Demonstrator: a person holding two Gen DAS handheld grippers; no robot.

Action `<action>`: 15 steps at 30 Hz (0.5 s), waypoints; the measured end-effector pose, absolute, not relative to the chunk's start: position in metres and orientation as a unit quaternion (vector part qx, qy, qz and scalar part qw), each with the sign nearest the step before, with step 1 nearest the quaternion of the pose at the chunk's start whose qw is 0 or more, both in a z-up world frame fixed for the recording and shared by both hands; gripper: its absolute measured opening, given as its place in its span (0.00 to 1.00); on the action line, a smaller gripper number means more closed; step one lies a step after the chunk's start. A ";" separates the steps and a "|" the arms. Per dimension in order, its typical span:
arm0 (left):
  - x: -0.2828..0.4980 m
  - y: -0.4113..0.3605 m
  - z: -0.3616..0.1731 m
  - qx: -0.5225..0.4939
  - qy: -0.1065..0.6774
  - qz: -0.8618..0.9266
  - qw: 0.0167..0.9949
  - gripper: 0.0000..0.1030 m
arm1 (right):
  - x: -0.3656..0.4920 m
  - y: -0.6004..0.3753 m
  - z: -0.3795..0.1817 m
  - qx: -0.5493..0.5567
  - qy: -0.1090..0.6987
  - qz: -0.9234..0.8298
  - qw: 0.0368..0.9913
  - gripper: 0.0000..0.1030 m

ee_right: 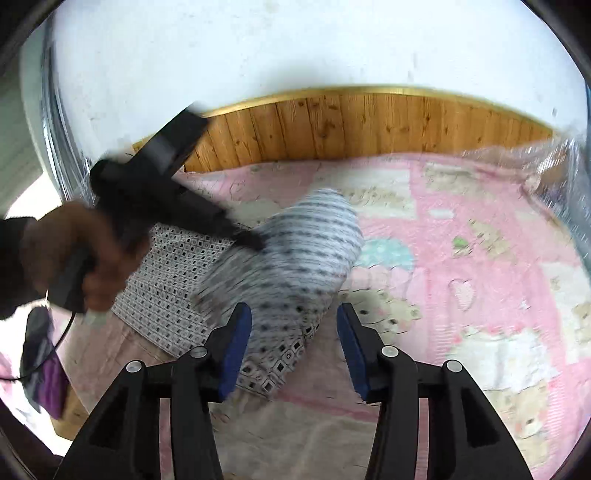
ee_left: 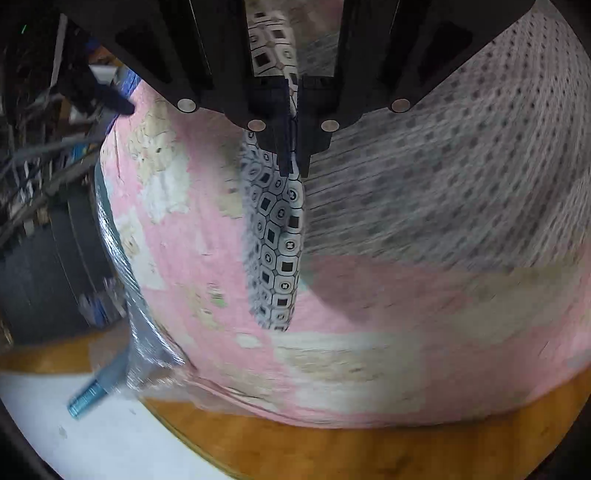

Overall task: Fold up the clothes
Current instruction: 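Grasp the folded shirt with the right gripper while the left gripper holds the fold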

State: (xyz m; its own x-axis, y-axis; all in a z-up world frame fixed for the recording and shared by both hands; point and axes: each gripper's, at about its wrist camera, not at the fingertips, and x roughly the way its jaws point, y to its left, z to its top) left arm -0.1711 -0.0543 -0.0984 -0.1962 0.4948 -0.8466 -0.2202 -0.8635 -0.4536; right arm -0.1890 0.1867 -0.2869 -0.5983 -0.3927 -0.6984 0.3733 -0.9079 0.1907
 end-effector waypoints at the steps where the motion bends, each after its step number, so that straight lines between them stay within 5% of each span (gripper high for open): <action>1: -0.169 -0.072 -0.108 -0.590 -0.127 0.765 0.224 0.02 | -0.202 0.181 -0.298 0.410 -0.012 -0.887 0.212 0.47; 5: -0.161 -0.109 -0.154 -0.607 -0.128 0.763 0.182 0.02 | -0.272 0.177 -0.350 0.481 -0.003 -0.856 0.190 0.33; 15: -0.143 -0.124 -0.176 -0.599 -0.151 0.765 0.183 0.02 | -0.345 0.117 -0.369 0.523 0.088 -0.825 0.194 0.36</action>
